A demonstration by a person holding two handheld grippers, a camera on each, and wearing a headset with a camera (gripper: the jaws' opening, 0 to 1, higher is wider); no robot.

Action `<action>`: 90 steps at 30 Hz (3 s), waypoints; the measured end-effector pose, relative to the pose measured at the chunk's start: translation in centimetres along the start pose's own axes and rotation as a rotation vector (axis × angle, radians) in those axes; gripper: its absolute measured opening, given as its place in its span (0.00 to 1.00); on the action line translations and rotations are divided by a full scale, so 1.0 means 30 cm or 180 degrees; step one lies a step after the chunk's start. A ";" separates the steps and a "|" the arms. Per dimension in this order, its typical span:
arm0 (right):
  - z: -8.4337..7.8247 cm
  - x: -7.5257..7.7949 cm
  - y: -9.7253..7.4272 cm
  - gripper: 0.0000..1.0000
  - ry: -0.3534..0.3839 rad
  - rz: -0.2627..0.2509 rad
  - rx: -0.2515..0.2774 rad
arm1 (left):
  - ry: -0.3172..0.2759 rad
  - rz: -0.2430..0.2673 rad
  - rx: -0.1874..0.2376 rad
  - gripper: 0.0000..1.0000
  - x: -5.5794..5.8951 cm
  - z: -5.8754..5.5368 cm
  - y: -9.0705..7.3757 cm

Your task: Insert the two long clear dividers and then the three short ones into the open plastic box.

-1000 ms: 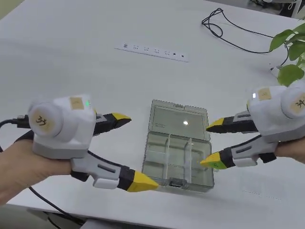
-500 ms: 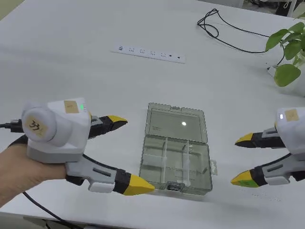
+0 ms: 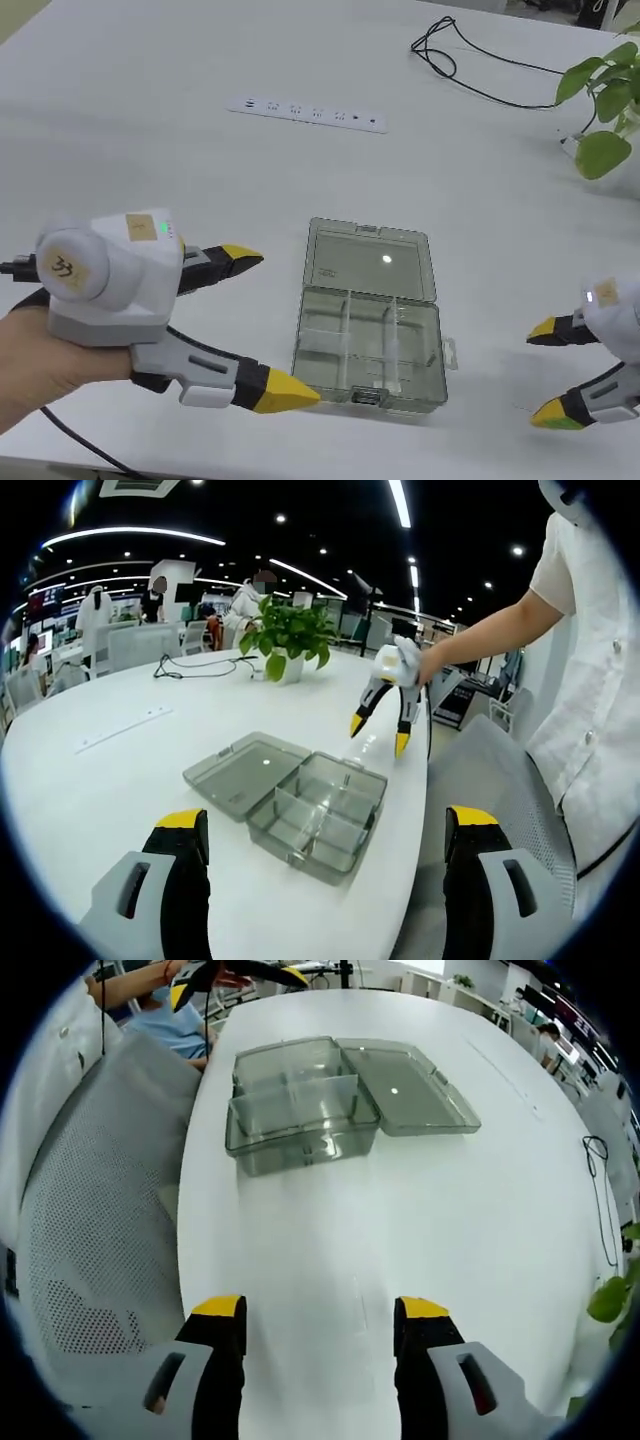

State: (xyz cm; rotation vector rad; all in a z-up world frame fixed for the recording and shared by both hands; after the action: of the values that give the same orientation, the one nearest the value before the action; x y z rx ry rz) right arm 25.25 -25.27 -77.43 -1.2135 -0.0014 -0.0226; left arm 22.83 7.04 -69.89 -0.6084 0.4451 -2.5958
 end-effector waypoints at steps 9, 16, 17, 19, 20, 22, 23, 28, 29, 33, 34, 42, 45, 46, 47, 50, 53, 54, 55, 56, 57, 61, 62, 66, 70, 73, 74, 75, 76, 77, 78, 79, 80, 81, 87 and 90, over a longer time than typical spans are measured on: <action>-0.023 0.000 0.037 0.51 -0.0228 0.0065 -0.0183 | -0.0009 0.0013 -0.0009 1.00 -0.004 -0.004 -0.002; -0.049 0.009 0.058 0.45 -0.0389 0.0002 -0.0305 | -0.0015 0.0020 -0.0001 1.00 -0.009 -0.004 -0.001; -0.052 0.014 0.058 0.44 -0.0420 -0.0015 -0.0317 | -0.0017 0.0020 0.0002 1.00 -0.009 -0.003 -0.001; -0.054 0.018 0.056 0.44 -0.0398 -0.0002 -0.0319 | -0.0008 0.0020 0.0008 1.00 -0.010 -0.002 -0.001; -0.057 0.018 0.055 0.42 -0.0413 0.0001 -0.0327 | -0.0014 0.0020 0.0015 1.00 -0.010 -0.001 -0.001; -0.061 0.021 0.052 0.37 -0.0441 0.0004 -0.0342 | -0.0010 0.0022 0.0020 1.00 -0.010 0.000 -0.002; -0.063 0.022 0.051 0.34 -0.0437 0.0005 -0.0349 | -0.0012 0.0023 0.0021 1.00 -0.011 0.000 -0.003; -0.067 0.023 0.051 0.33 -0.0425 -0.0004 -0.0351 | -0.0009 0.0025 0.0024 1.00 -0.010 0.001 -0.004; -0.068 0.023 0.053 0.33 -0.0428 -0.0005 -0.0356 | -0.0004 0.0022 0.0025 1.00 -0.009 0.001 -0.004; -0.068 0.024 0.055 0.33 -0.0419 -0.0015 -0.0372 | -0.0004 0.0028 0.0030 1.00 -0.010 0.001 -0.008; -0.068 0.025 0.054 0.33 -0.0414 -0.0024 -0.0368 | -0.0004 0.0031 0.0031 1.00 -0.010 0.002 -0.009; -0.041 0.033 0.021 0.33 -0.0320 -0.0150 -0.0258 | 0.0009 0.0048 0.0045 1.00 -0.014 0.010 -0.015; -0.020 0.036 0.001 0.33 -0.0303 -0.0214 -0.0195 | 0.0006 0.0047 0.0051 0.99 -0.012 0.014 -0.014; -0.014 0.038 -0.005 0.33 -0.0299 -0.0234 -0.0178 | 0.0005 0.0048 0.0054 0.99 -0.012 0.016 -0.013; -0.002 0.040 -0.016 0.33 -0.0293 -0.0271 -0.0150 | 0.0002 0.0049 0.0060 0.99 -0.011 0.018 -0.013; 0.020 0.046 -0.037 0.33 -0.0281 -0.0346 -0.0091 | -0.0008 0.0047 0.0077 0.98 -0.010 0.027 -0.009; 0.055 0.049 -0.066 0.33 -0.0274 -0.0435 -0.0009 | -0.0024 0.0043 0.0103 0.98 -0.009 0.039 -0.003; 0.064 0.050 -0.072 0.33 -0.0275 -0.0456 0.0005 | -0.0033 0.0040 0.0112 0.97 -0.008 0.042 -0.001; 0.078 0.051 -0.083 0.33 -0.0283 -0.0499 0.0025 | -0.0047 0.0034 0.0121 0.97 -0.006 0.047 0.002; 0.089 0.051 -0.091 0.33 -0.0285 -0.0524 0.0048 | -0.0052 0.0031 0.0126 0.97 -0.005 0.051 0.003; 0.104 0.052 -0.102 0.33 -0.0282 -0.0563 0.0089 | -0.0043 0.0030 0.0142 0.96 -0.002 0.057 0.006; 0.152 0.055 -0.138 0.33 -0.0264 -0.0691 0.0196 | -0.0120 0.0016 0.0195 0.95 0.004 0.082 0.015; 0.157 0.055 -0.142 0.33 -0.0263 -0.0705 0.0207 | -0.0126 0.0008 0.0210 0.95 0.008 0.089 0.017; 0.205 0.055 -0.178 0.33 -0.0267 -0.0820 0.0301 | -0.0190 -0.0021 0.0235 0.92 0.019 0.109 0.030; 0.257 0.053 -0.217 0.33 -0.0262 -0.0934 0.0413 | -0.0362 -0.0071 0.0249 0.88 0.036 0.128 0.051; 0.292 0.051 -0.239 0.33 -0.0272 -0.1007 0.0482 | -0.0385 -0.0082 0.0289 0.87 0.048 0.143 0.067; 0.303 0.050 -0.245 0.33 -0.0271 -0.1022 0.0504 | -0.0407 -0.0100 0.0294 0.86 0.051 0.146 0.072; 0.321 0.046 -0.255 0.33 -0.0276 -0.1042 0.0535 | -0.0488 -0.0107 0.0265 0.83 0.055 0.148 0.080; 0.337 0.042 -0.262 0.33 -0.0286 -0.1063 0.0561 | -0.0589 -0.0112 0.0242 0.81 0.061 0.151 0.086; 0.349 0.039 -0.267 0.33 -0.0297 -0.1083 0.0575 | -0.0652 -0.0152 0.0264 0.80 0.068 0.157 0.092; 0.360 0.036 -0.272 0.33 -0.0303 -0.1098 0.0585 | -0.0702 -0.0179 0.0292 0.79 0.072 0.163 0.098; 0.380 0.027 -0.280 0.33 -0.0326 -0.1118 0.0608 | -0.0757 -0.0209 0.0326 0.79 0.079 0.172 0.105; 0.392 0.023 -0.285 0.33 -0.0339 -0.1129 0.0621 | -0.0799 -0.0235 0.0340 0.78 0.087 0.178 0.109; 0.402 0.020 -0.289 0.33 -0.0351 -0.1140 0.0632 | -0.0846 -0.0251 0.0336 0.76 0.091 0.181 0.114; 0.460 -0.001 -0.310 0.33 -0.0421 -0.1215 0.0693 | -0.1108 -0.0322 0.0377 0.70 0.110 0.205 0.144; 0.485 -0.010 -0.315 0.33 -0.0484 -0.1262 0.0698 | -0.1249 -0.0357 0.0410 0.64 0.118 0.215 0.159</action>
State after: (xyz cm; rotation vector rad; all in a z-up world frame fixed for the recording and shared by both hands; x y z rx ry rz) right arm 24.93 -14.93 -63.50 -0.9778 -0.3688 -0.2703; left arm 24.67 -0.05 -65.08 -1.0930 0.1184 -2.4959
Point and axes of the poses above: the centre of the closed fingertips' face, and the gripper's own axes: y roughly forward along the fingers, x roughly to its right, z roughly out of its top, the point moved 6 cm from there along -y, roughly backward along the fingers, and after that the axes turned 10 degrees about -y, right-handed, at the moved point
